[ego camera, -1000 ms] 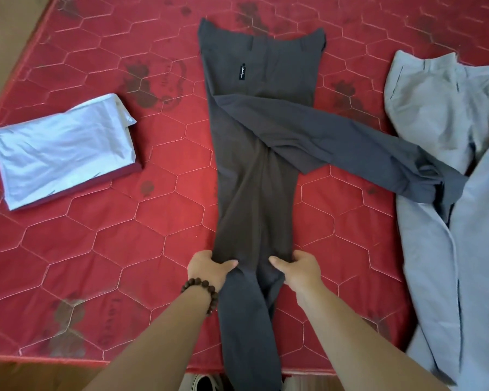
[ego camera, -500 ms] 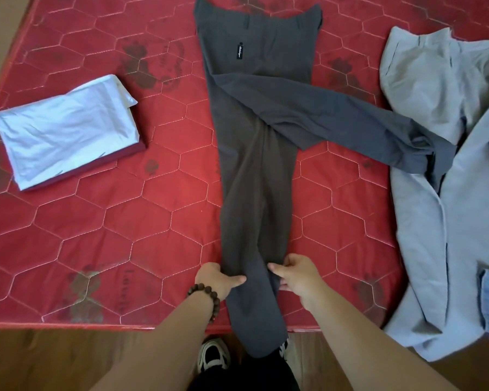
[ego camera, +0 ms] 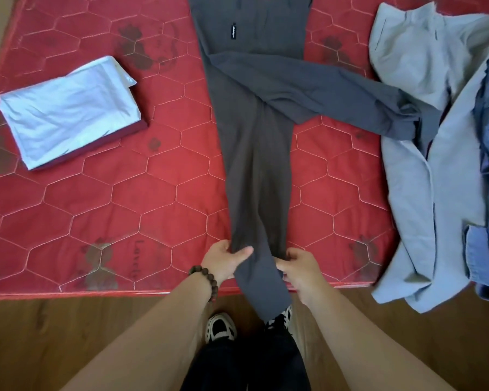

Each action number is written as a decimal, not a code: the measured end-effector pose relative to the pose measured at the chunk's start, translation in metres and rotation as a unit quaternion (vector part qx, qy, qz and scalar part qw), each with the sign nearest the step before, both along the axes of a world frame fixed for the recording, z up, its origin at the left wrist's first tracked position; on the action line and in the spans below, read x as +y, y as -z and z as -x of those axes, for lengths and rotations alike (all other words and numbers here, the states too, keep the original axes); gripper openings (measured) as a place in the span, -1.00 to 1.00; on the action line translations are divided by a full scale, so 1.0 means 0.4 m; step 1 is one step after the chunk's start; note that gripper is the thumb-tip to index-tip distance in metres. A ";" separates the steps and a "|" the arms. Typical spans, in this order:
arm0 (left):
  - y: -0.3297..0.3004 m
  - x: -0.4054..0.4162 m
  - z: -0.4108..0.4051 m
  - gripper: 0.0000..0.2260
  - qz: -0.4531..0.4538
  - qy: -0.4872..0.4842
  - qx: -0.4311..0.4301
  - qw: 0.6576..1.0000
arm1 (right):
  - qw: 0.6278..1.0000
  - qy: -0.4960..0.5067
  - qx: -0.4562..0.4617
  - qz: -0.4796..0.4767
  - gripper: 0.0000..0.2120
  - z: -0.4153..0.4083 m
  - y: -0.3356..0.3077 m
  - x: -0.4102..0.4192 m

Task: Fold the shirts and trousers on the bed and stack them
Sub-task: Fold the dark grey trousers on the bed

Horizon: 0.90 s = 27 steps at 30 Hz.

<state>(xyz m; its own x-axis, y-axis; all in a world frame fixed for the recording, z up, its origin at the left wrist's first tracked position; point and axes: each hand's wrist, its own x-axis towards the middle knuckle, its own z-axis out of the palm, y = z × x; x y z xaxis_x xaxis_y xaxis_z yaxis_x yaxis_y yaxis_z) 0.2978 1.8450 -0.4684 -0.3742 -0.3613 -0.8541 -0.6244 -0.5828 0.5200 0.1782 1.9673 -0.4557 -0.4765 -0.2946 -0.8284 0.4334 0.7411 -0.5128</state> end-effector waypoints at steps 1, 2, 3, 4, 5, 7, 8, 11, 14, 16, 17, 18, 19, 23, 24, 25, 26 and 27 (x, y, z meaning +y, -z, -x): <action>0.002 0.012 -0.006 -0.75 0.021 0.039 -0.023 0.999 | 1.000 0.012 0.000 0.010 -0.71 -0.003 0.000 0.008; -0.001 0.023 -0.010 -0.71 0.037 0.064 -0.040 0.996 | 1.000 0.019 0.000 0.022 -0.67 -0.006 -0.012 0.014; 0.003 0.033 -0.019 -0.71 0.053 0.073 -0.052 0.995 | 0.999 0.018 -0.003 0.033 -0.69 -0.005 -0.023 0.018; 0.000 0.040 -0.028 -0.76 0.061 0.068 -0.055 0.994 | 0.999 0.026 -0.003 0.045 -0.77 -0.002 -0.031 0.020; 0.002 0.043 -0.036 -0.79 0.063 0.054 -0.058 0.995 | 0.998 0.031 -0.003 0.047 -0.88 0.004 -0.033 0.026; -0.009 0.041 -0.051 -0.82 0.040 0.005 -0.045 0.998 | 0.998 0.052 -0.003 0.038 -0.93 0.020 -0.043 0.042; -0.023 0.041 -0.056 -0.86 0.019 -0.022 -0.032 0.999 | 0.998 0.059 -0.005 0.032 -0.92 0.029 -0.047 0.051; -0.051 0.050 -0.065 -0.97 -0.022 -0.065 0.012 0.998 | 0.998 0.061 -0.015 0.028 -0.89 0.040 -0.051 0.076; -0.061 0.067 -0.074 -0.82 -0.074 -0.095 0.087 0.989 | 0.996 0.054 -0.067 0.039 -0.85 0.023 -0.048 0.094; -0.062 0.085 -0.077 -0.80 -0.094 -0.133 0.104 0.981 | 0.996 0.006 -0.084 0.037 -0.78 -0.002 -0.048 0.108; -0.071 0.097 -0.076 -0.84 -0.091 -0.135 0.089 0.983 | 0.996 -0.006 -0.075 0.037 -0.82 -0.013 -0.050 0.114; -0.077 0.111 -0.075 -0.89 -0.071 -0.111 0.061 0.989 | 0.998 -0.007 -0.060 0.036 -0.87 -0.022 -0.053 0.121; -0.078 0.126 -0.076 -0.87 -0.048 -0.074 0.032 0.996 | 0.998 0.002 -0.052 0.041 -0.91 -0.029 -0.058 0.126; -0.082 0.160 -0.093 -0.64 -0.013 -0.028 -0.011 0.999 | 0.996 0.023 -0.058 0.060 -0.92 -0.016 -0.081 0.143; -0.087 0.160 -0.096 -0.65 -0.008 -0.043 -0.010 0.999 | 0.996 0.025 -0.058 0.058 -0.91 -0.007 -0.086 0.148; -0.096 0.160 -0.097 -0.69 -0.006 -0.058 -0.009 0.998 | 0.997 0.027 -0.055 0.055 -0.92 0.003 -0.091 0.154; -0.106 0.162 -0.095 -0.73 -0.005 -0.072 -0.007 0.997 | 0.997 0.025 -0.050 0.050 -0.94 0.013 -0.096 0.160; -0.117 0.164 -0.095 -0.77 -0.005 -0.088 -0.002 0.996 | 0.997 0.024 -0.047 0.048 -0.95 0.021 -0.100 0.165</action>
